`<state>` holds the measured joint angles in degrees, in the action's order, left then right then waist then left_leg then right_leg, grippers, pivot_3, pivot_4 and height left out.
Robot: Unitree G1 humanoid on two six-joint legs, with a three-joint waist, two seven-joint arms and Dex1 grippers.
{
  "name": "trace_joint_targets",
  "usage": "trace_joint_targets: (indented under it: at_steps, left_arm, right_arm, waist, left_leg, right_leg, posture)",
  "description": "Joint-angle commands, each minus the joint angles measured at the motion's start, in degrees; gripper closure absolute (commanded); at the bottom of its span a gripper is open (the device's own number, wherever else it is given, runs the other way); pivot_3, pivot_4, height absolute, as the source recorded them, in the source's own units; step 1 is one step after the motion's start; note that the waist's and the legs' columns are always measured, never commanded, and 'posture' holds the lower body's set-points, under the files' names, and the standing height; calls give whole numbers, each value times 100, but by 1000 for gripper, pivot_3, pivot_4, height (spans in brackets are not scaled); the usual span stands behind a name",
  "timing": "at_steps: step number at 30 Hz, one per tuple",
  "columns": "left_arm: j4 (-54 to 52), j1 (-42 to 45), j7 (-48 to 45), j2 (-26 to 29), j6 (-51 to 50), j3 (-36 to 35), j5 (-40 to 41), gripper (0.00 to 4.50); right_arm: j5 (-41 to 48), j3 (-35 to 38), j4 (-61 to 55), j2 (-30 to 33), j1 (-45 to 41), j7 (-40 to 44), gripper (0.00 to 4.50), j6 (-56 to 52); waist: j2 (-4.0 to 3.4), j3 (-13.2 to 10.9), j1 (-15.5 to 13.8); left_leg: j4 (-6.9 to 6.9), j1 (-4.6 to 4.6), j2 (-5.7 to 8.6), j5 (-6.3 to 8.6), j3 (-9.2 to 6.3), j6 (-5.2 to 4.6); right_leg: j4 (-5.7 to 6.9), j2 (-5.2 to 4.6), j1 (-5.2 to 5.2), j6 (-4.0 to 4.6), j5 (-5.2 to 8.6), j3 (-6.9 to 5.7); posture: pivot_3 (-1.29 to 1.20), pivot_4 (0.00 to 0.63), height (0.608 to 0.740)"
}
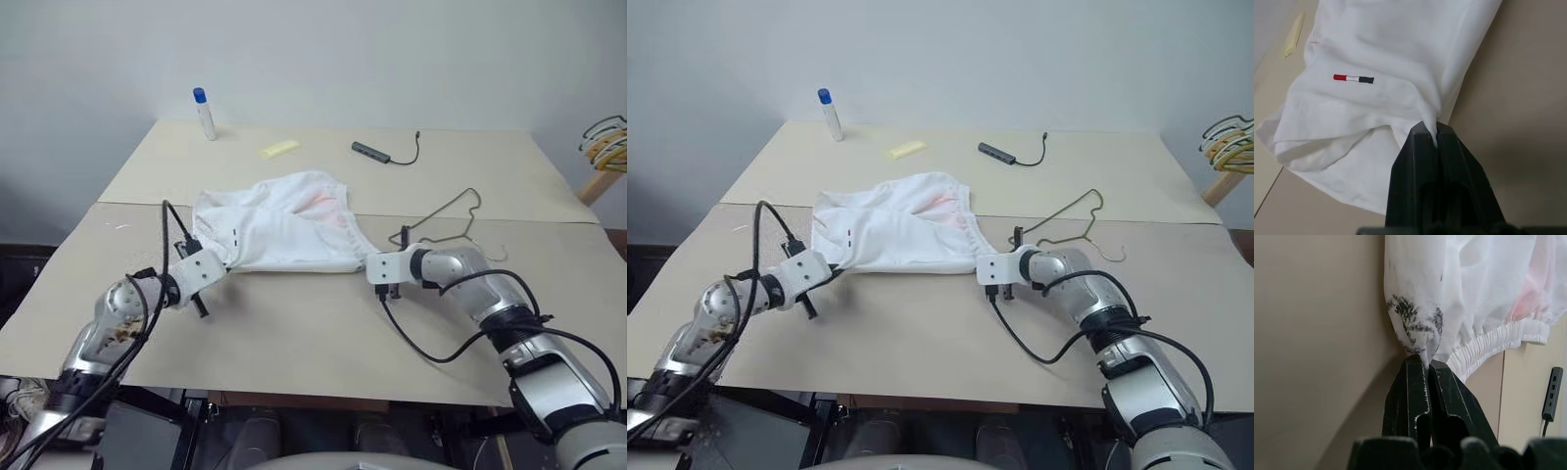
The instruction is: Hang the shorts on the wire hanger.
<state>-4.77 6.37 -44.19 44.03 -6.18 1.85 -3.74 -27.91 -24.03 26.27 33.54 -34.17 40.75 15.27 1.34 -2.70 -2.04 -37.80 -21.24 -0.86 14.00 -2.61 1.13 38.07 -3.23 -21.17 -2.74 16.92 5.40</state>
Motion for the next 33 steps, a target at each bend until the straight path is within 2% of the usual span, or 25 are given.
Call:
trace_joint_targets:
  at_steps: [1,4,8,13,19,27,33]
  left_arm:
    - [-1079,-547,-406,464,-502,-550,385,4473]
    - [-1901,-1356,-993,947,-785,-999,807,4473]
    - [-2723,-2346,-1555,1190,-1163,-1663,1499,4473]
    - [-3442,-3313,-2179,1202,-1711,-2179,2443,4473]
    - [-3742,-3965,-2679,1291,-1989,-2547,2986,4473]
    - [-3188,-4663,-3540,1705,-1325,-2918,2446,4473]
    - [-3122,-4687,-3727,1760,-1179,-2856,2414,4473]
  right_arm:
    - [201,281,-919,373,213,369,4500,-253]
    - [498,411,-1990,801,607,1041,4500,-589]
    - [912,556,-3255,1411,1114,1879,4500,-1120]
    - [1041,487,-4053,1855,1443,2478,4500,-1605]
    - [1086,356,-4454,2086,1633,2940,4500,-1851]
    - [1378,331,-5121,2307,1993,3461,4500,-2029]
    - [1359,290,-5465,2164,2232,3307,4500,-2487]
  waist:
    - [0,0,-8]
    - [-1,-1,-15]
    - [-1,-2,-30]
    - [1,-2,-30]
    - [3,-4,-28]
    - [4,-5,-26]
    - [14,-9,-19]
  left_leg:
    - [0,0,0,0,0,0]
    - [0,-2,-2,0,1,0]
    - [0,2,-4,0,3,0]
    - [-1,12,-10,0,5,0]
    - [-1,12,-10,0,7,1]
    - [0,10,-10,1,7,1]
    - [0,18,-13,1,7,2]
  right_leg:
    - [0,0,0,-1,1,0]
    - [-2,-1,1,-2,3,-1]
    - [-5,-3,8,-4,9,-4]
    - [-7,-2,16,-20,37,-9]
    - [-8,-2,16,-28,47,-10]
    - [-12,-3,14,-32,60,-15]
    - [-14,-4,5,-12,77,-19]
  posture:
    - [147,0,740]
    - [150,0,740]
    - [164,0,740]
    - [160,0,740]
    - [159,0,740]
    - [140,0,740]
    - [117,0,740]
